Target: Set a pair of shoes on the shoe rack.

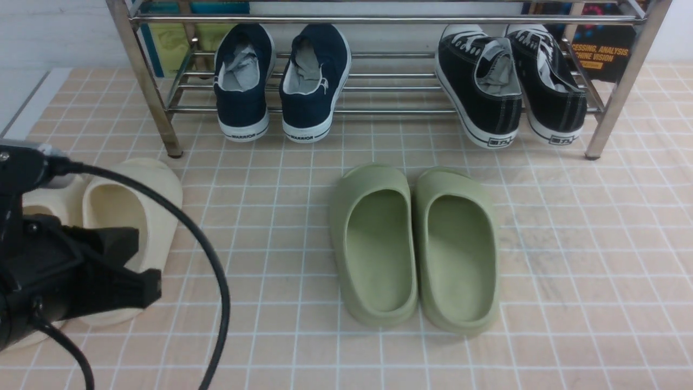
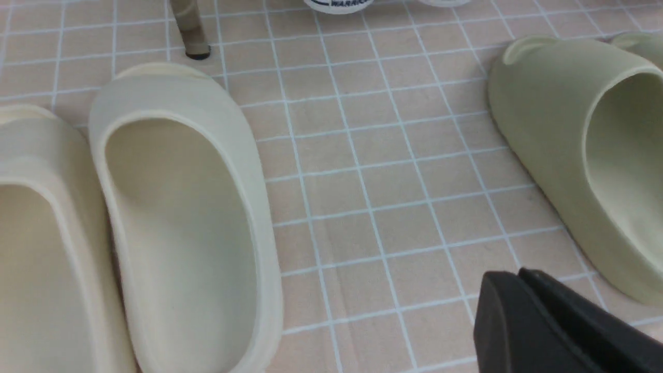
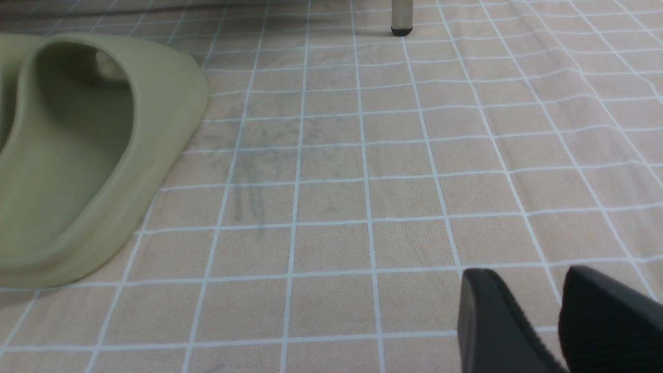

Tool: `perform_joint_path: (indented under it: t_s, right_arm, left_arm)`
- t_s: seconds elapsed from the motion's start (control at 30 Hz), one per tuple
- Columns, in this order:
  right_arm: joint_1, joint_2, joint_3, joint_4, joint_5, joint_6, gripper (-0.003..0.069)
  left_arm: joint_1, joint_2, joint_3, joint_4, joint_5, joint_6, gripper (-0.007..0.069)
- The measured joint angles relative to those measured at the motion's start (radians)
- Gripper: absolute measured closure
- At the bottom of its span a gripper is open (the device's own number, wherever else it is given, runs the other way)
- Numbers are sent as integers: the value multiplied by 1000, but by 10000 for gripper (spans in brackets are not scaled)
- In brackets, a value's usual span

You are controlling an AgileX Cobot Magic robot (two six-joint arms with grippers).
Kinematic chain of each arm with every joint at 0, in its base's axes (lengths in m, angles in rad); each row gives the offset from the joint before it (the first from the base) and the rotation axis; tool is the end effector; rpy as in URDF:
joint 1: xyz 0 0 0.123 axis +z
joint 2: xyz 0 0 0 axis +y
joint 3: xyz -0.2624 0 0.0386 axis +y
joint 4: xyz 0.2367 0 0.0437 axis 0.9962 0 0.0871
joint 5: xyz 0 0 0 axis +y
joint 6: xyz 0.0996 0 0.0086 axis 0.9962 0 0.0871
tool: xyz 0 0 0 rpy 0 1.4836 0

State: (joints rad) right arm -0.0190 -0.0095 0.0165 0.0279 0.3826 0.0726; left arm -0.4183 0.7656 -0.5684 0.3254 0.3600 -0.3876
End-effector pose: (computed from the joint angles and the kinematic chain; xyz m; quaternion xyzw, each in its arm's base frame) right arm 0.0697 -0.0003 0.1713 0.0442 0.8043 0.0277 0.5919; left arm 0.1577 -0.0577 0.2856 0.1123 0.8394 -0.0847 0.5249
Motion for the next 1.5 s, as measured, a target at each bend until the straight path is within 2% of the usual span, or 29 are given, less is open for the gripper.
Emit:
perform_joint_path:
  t_s: [0.23, 0.47, 0.67, 0.73, 1.03, 1.5]
  right_arm:
    - [0, 0, 0, 1, 1, 0, 419]
    - [0, 0, 0, 1, 1, 0, 419]
    - [0, -2, 0, 1, 1, 0, 419]
    - [0, -2, 0, 1, 2, 0, 419]
    - [0, -2, 0, 1, 2, 0, 419]
    - [0, -2, 0, 1, 2, 0, 419]
  left_arm:
    - [13, -361, 146, 41, -122, 75, 573]
    - [208, -754, 449, -97, -139, 194, 568]
    - [296, -775, 593, -247, -110, 274, 563]
    - [304, -776, 595, -283, -35, 294, 559]
    - [305, -776, 590, -291, -5, 368, 551]
    - [305, -776, 589, -291, -2, 372, 538]
